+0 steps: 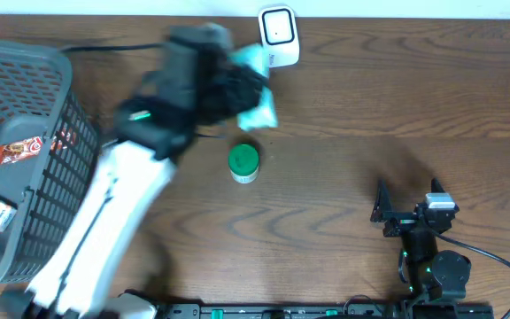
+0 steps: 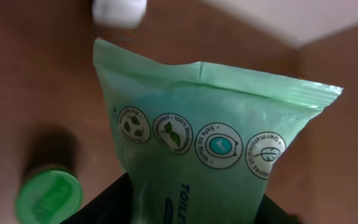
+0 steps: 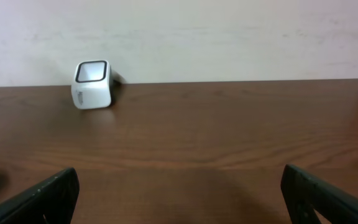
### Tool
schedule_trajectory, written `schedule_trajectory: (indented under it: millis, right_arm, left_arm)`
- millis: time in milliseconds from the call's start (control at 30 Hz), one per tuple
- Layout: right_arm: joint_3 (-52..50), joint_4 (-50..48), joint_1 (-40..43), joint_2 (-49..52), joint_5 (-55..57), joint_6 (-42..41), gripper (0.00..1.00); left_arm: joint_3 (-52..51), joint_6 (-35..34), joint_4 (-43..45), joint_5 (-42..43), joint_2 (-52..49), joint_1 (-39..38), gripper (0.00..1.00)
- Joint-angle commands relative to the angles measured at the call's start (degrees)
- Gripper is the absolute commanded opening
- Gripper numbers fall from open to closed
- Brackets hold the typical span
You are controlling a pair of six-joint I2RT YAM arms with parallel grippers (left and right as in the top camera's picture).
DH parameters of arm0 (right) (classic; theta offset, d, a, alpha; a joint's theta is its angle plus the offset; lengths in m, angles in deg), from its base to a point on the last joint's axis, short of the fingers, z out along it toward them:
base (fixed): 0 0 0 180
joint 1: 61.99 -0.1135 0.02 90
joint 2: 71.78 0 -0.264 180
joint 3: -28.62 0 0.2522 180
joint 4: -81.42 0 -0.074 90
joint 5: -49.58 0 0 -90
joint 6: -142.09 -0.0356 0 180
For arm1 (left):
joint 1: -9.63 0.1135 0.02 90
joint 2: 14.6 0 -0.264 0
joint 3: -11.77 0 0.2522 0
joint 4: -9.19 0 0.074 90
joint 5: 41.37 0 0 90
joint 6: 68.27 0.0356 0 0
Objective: Scan the item barcode
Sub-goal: 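Carry the tissue pack with the left gripper under the scanner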
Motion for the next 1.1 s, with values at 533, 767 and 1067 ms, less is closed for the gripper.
schedule_trajectory:
  millis: [533,767,1067]
  right_arm:
    - [-0.1,0.2,-0.3,-0.2,0.1,-0.5,0.99]
    - [-0.1,0.2,-0.3,-0.2,0.1,-0.5,0.99]
    - [-0.1,0.2,-0.3,-0.2,0.1,-0.5,0.99]
  left_arm:
    - [0.3,1.6,5.0,-20.1,-32.6,-15.1,0.49]
    - [0.3,8.9,5.2,-24.4,-33.3,-15.1,0.49]
    - [8.2,21.3,-0.2,-24.3,-26.6,-15.0,0.98]
